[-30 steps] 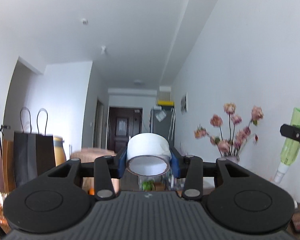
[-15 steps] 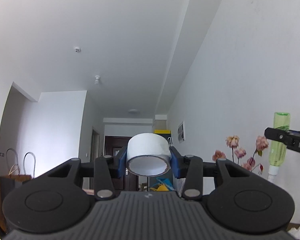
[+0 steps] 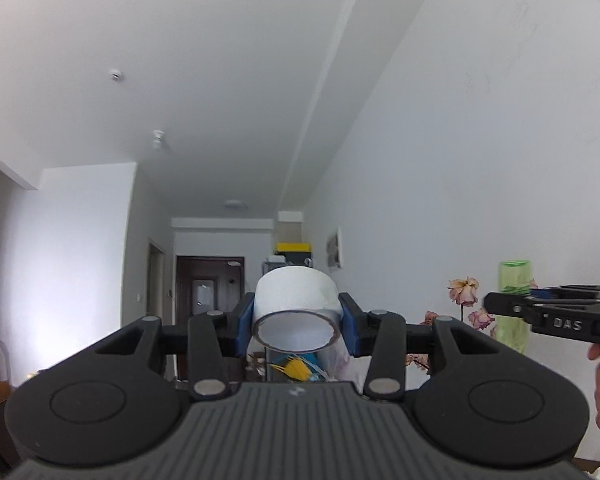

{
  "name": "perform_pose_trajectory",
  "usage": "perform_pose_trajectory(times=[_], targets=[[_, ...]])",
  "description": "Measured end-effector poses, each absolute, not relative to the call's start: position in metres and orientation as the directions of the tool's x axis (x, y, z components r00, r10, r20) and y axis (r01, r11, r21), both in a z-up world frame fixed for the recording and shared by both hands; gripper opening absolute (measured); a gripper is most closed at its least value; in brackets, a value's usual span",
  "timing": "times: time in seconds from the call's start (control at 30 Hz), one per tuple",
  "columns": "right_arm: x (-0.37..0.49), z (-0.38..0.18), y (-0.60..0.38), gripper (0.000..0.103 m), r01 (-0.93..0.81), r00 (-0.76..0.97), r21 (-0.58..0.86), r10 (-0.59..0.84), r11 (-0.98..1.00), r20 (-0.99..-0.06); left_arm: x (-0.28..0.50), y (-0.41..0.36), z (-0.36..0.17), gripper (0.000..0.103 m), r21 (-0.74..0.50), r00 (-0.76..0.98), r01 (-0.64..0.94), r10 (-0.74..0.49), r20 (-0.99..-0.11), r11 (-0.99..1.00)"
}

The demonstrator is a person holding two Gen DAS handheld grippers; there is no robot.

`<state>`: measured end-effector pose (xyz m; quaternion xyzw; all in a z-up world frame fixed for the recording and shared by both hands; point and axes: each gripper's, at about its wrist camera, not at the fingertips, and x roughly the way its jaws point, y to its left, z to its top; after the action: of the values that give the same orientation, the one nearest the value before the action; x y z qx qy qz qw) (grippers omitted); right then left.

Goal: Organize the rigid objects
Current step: 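Lift the tape roll and green bottle with both tools and carry them over the box, then lower both items into the box and open both tools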

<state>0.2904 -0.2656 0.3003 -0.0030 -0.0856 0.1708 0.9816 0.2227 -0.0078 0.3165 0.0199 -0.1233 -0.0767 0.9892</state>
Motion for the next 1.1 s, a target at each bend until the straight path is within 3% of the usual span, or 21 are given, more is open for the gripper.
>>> perform_pose_trajectory(times=[0.27, 0.5, 0.6, 0.77, 1.1], targets=[[0.382, 0.324, -0.270, 0.030, -0.389, 0.921, -0.009, 0.388, 0.921, -0.036, 0.314, -0.016, 0.348, 0.043, 0.106, 0.974, 0.191, -0.202, 0.106, 0.976], [0.460, 0.307, -0.254, 0.030, -0.433, 0.864, -0.015, 0.409, 0.901, -0.294, 0.407, -0.019, 0.344, 0.043, 0.094, 0.953, 0.276, -0.259, -0.154, 0.957], [0.493, 0.286, -0.239, 0.030, -0.443, 0.824, -0.046, 0.387, 0.895, -0.413, 0.438, -0.020, 0.327, 0.043, 0.091, 0.929, 0.294, -0.262, -0.260, 0.951], [0.521, 0.252, -0.224, 0.030, -0.463, 0.766, -0.035, 0.380, 0.886, -0.518, 0.481, -0.020, 0.284, 0.043, 0.083, 0.872, 0.320, -0.259, -0.416, 0.944], [0.576, 0.128, -0.220, 0.030, -0.439, 0.620, 0.004, 0.305, 0.899, -0.723, 0.549, -0.010, 0.163, 0.043, 0.080, 0.727, 0.306, -0.179, -0.663, 0.949]])
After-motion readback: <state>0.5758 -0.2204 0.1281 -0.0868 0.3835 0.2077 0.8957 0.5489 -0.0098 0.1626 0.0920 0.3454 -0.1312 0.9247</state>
